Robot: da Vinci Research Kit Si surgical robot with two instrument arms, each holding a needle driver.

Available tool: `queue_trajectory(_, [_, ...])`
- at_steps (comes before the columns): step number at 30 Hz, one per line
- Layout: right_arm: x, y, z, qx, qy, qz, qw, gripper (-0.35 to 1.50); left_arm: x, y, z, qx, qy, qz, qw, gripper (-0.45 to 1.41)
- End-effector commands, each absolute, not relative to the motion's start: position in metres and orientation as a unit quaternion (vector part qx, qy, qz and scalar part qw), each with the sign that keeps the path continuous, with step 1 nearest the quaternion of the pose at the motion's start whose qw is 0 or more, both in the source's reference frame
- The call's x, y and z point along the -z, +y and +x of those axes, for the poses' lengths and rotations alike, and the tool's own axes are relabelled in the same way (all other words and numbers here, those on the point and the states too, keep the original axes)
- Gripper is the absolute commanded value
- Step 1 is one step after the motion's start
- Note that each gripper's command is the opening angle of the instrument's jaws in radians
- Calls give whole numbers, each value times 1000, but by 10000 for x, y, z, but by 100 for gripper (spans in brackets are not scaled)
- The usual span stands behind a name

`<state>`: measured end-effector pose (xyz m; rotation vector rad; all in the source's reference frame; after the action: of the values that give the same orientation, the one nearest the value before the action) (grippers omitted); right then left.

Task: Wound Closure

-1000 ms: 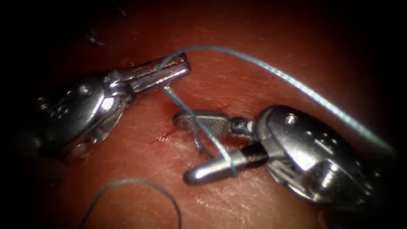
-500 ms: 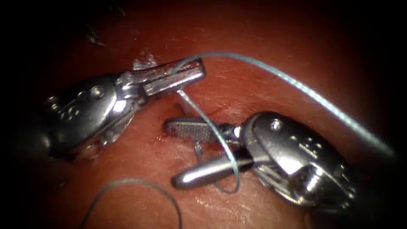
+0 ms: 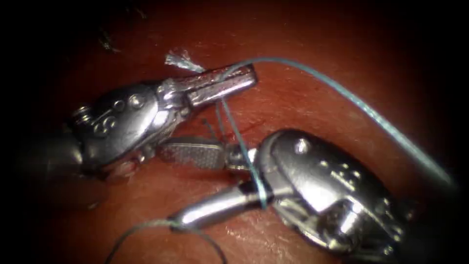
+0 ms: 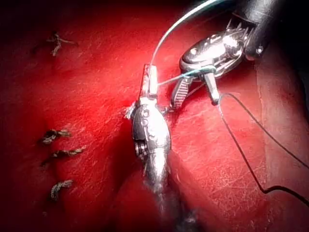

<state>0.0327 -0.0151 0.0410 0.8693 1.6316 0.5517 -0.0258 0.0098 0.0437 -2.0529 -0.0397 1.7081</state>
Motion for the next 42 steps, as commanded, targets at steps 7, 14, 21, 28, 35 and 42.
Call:
queue_trajectory(7, [-420,-144,322,-258,706,352,557,71,-443,90,-256,-621,-18,-749,231,-45])
queue_trajectory(14, [-430,-132,309,-282,709,331,555,71,-433,85,-249,-620,-22,-750,230,-45])
queue_trajectory(21, [-439,-124,296,-293,710,320,555,71,-425,72,-242,-618,-22,-751,230,-45])
queue_trajectory(28, [-437,-122,296,-296,717,318,545,69,-424,61,-240,-619,-21,-751,229,-45])
queue_trajectory(35, [-431,-118,296,-299,726,318,532,69,-425,56,-242,-619,-20,-751,227,-45])
queue_trajectory(42, [-429,-120,299,-309,735,329,505,69,-425,54,-245,-620,-19,-751,228,-45])
